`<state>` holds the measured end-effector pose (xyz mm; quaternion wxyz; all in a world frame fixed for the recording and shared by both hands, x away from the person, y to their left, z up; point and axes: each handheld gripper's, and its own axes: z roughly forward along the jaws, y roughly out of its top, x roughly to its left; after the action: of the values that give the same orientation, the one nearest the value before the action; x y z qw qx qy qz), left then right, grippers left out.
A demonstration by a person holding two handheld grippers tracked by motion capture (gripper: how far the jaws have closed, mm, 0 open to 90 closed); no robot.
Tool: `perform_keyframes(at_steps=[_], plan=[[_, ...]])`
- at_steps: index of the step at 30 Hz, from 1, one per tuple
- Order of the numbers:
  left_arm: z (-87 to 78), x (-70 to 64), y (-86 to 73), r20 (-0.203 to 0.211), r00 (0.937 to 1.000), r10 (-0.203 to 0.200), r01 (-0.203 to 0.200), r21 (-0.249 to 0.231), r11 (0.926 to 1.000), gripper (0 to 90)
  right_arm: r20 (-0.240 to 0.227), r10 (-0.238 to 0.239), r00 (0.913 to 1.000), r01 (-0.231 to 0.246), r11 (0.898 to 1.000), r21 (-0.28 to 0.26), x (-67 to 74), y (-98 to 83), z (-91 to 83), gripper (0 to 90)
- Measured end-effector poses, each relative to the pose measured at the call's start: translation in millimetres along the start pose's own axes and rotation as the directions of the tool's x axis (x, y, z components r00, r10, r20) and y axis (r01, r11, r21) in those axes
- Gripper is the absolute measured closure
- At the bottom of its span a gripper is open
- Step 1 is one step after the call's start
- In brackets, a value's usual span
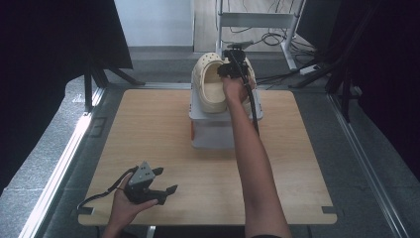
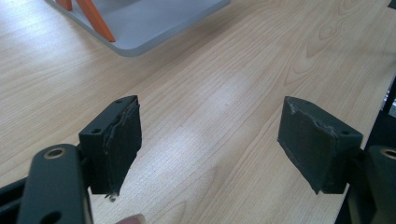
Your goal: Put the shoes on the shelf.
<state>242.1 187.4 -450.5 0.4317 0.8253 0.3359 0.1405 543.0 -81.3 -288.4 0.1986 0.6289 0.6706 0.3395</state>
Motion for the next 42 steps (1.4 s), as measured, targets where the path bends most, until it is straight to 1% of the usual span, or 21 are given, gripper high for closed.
perform_keyframes(at_steps=[3,6,8,12,14,17,21,22,23,28,29,30,32,35,36,37,38,39,40,41,42], plan=[[-0.2,0.0,-0.1,0.0,1.0,0.001,-0.001,0.0,1.0,22.1,0.024,0.009,0.9997,-0.009,1.0,0.012,3.4,-2.7,6.0,64.7],[-0.2,0.1,0.0,0.001,1.0,0.002,-0.002,-0.001,1.0,22.1,0.035,0.004,0.9994,-0.004,1.0,-0.001,4.8,-6.6,9.8,62.8],[-0.1,-0.1,0.0,0.0,1.0,0.001,-0.001,0.001,1.0,22.1,0.031,0.006,0.9995,-0.006,1.0,0.002,4.8,-7.0,10.4,57.6],[-0.1,0.3,0.9,0.002,1.0,-0.008,0.008,-0.006,1.0,22.1,0.002,-0.015,0.9999,0.015,1.0,0.016,3.6,-7.0,7.6,48.9],[0.2,0.8,1.2,0.001,0.9999,-0.01,0.01,-0.004,0.9999,22.1,-0.015,-0.046,0.9988,0.046,0.999,0.026,3.0,-7.7,4.9,44.3],[2.7,0.1,1.0,-0.001,0.9999,-0.011,0.011,0.003,0.9999,22.1,-0.044,-0.086,0.9953,0.087,0.996,0.022,-1.8,-10.4,-1.2,39.9],[4.9,-1.1,1.2,0.004,0.9998,-0.021,0.021,0.003,0.9998,22.1,-0.102,-0.114,0.9883,0.116,0.993,0.009,-11.1,-16.8,-9.9,36.7],[4.9,-1.3,1.2,0.004,0.9997,-0.023,0.023,0.002,0.9997,22.1,-0.129,-0.129,0.9832,0.13,0.992,0.0,-15.2,-19.3,-12.7,36.5],[4.9,-1.2,1.3,0.004,0.9997,-0.023,0.023,0.002,0.9997,22.1,-0.144,-0.139,0.9797,0.14,0.99,-0.004,-18.3,-21.2,-15.2,36.6],[5.6,-0.7,1.3,-0.002,0.9998,-0.019,0.019,0.004,0.9998,22.1,-0.201,-0.194,0.9603,0.193,0.981,-0.024,-29.7,-28.1,-26.7,37.4],[5.7,-1.0,1.1,-0.004,0.9999,-0.017,0.017,0.006,0.9998,22.1,-0.211,-0.206,0.9555,0.204,0.978,-0.03,-31.7,-29.6,-29.5,37.5],[5.8,-1.1,1.0,-0.004,0.9999,-0.016,0.016,0.006,0.9999,22.1,-0.228,-0.223,0.9479,0.221,0.975,-0.036,-33.5,-31.8,-33.4,37.7],[5.1,-1.7,1.0,-0.002,0.9998,-0.018,0.018,0.006,0.9998,22.1,-0.243,-0.252,0.9369,0.246,0.968,-0.054,-35.0,-35.4,-39.9,38.1],[4.3,-2.4,0.8,0.0,0.9999,-0.017,0.017,0.003,0.9998,22.1,-0.286,-0.293,0.912,0.282,0.956,-0.082,-36.0,-43.0,-52.1,39.4],[3.9,-2.8,0.8,0.001,0.9998,-0.018,0.018,-0.001,0.9998,22.1,-0.29,-0.306,0.9067,0.294,0.952,-0.087,-35.9,-44.9,-54.7,39.5],[3.4,-3.0,0.8,0.001,0.9998,-0.018,0.018,-0.001,0.9998,22.1,-0.306,-0.326,0.8945,0.311,0.945,-0.098,-36.2,-48.0,-58.8,40.0],[3.0,-2.9,0.9,0.002,0.9998,-0.017,0.017,-0.002,0.9998,22.1,-0.32,-0.338,0.8851,0.322,0.941,-0.104,-36.4,-50.5,-62.1,40.2],[2.3,-2.7,1.0,0.003,0.9998,-0.017,0.017,-0.003,0.9998,22.1,-0.329,-0.344,0.8796,0.326,0.939,-0.109,-36.4,-52.4,-64.3,40.2],[1.7,-2.7,1.3,0.004,0.9998,-0.018,0.018,-0.006,0.9998,22.1,-0.338,-0.354,0.8717,0.335,0.935,-0.116,-36.8,-54.9,-67.0,40.7],[1.3,-2.5,1.4,0.005,0.9998,-0.017,0.017,-0.008,0.9998,22.1,-0.356,-0.366,0.8595,0.346,0.93,-0.121,-37.5,-57.5,-69.6,41.4],[1.2,-2.3,1.5,0.003,0.9999,-0.017,0.017,-0.008,0.9998,22.1,-0.372,-0.372,0.8502,0.352,0.928,-0.123,-38.3,-60.3,-71.9,41.4]])
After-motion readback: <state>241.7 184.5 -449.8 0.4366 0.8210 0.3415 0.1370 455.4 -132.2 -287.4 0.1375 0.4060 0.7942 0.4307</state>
